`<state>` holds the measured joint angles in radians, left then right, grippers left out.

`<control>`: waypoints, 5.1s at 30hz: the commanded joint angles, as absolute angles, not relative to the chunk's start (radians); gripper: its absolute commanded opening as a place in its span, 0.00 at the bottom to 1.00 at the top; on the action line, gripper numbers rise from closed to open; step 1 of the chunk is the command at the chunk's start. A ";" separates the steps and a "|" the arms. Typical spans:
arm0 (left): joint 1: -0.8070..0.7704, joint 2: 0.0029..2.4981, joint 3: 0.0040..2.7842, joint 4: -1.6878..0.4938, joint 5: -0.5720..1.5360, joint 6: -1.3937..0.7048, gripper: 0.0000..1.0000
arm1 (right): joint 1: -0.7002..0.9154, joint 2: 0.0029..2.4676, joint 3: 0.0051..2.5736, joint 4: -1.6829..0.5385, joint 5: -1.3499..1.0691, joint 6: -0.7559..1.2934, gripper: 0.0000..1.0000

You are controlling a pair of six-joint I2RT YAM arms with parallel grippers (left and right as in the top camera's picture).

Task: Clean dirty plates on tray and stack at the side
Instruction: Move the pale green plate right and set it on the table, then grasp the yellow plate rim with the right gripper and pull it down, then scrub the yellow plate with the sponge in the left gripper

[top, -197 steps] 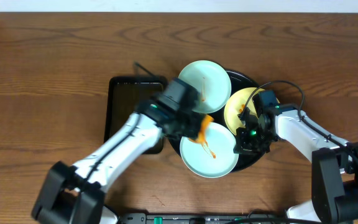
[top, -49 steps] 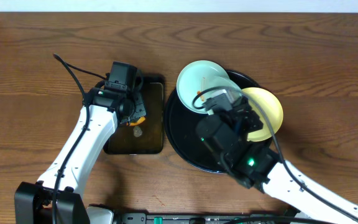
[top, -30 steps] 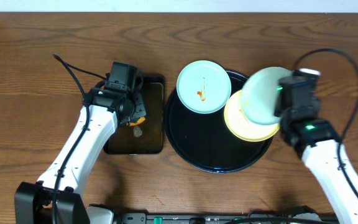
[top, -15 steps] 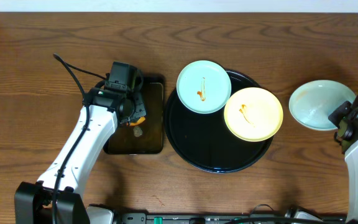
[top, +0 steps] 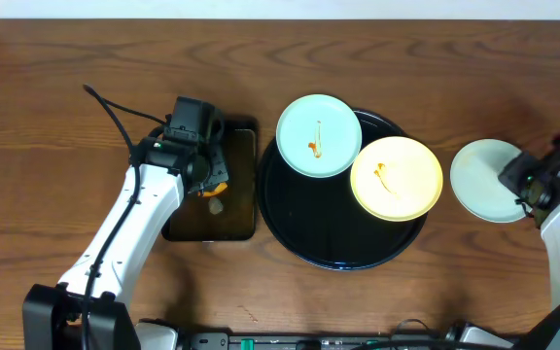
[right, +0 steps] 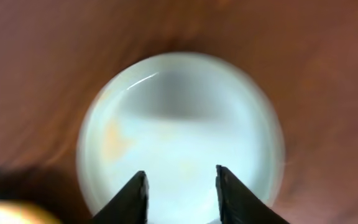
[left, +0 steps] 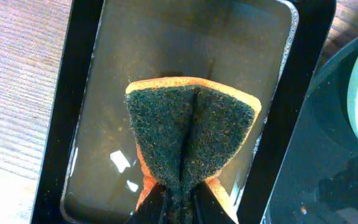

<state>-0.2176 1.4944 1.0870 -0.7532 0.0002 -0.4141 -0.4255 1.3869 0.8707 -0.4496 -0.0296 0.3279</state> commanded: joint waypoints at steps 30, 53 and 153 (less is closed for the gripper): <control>-0.213 1.500 1.084 -0.759 -0.008 -0.401 0.11 | -0.125 1.388 0.579 -0.332 -0.244 0.316 0.29; -0.218 1.500 1.084 -0.756 0.126 -0.393 0.08 | -0.009 1.367 0.572 -0.373 -0.349 0.322 0.01; -0.666 1.640 1.093 -0.405 0.137 -0.576 0.08 | 0.093 1.367 0.572 -0.473 -0.292 0.370 0.01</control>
<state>-0.6716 1.7214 1.0885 -0.3706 0.1722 -0.5941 0.0841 1.3788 0.5743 -0.4667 -0.3149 0.3595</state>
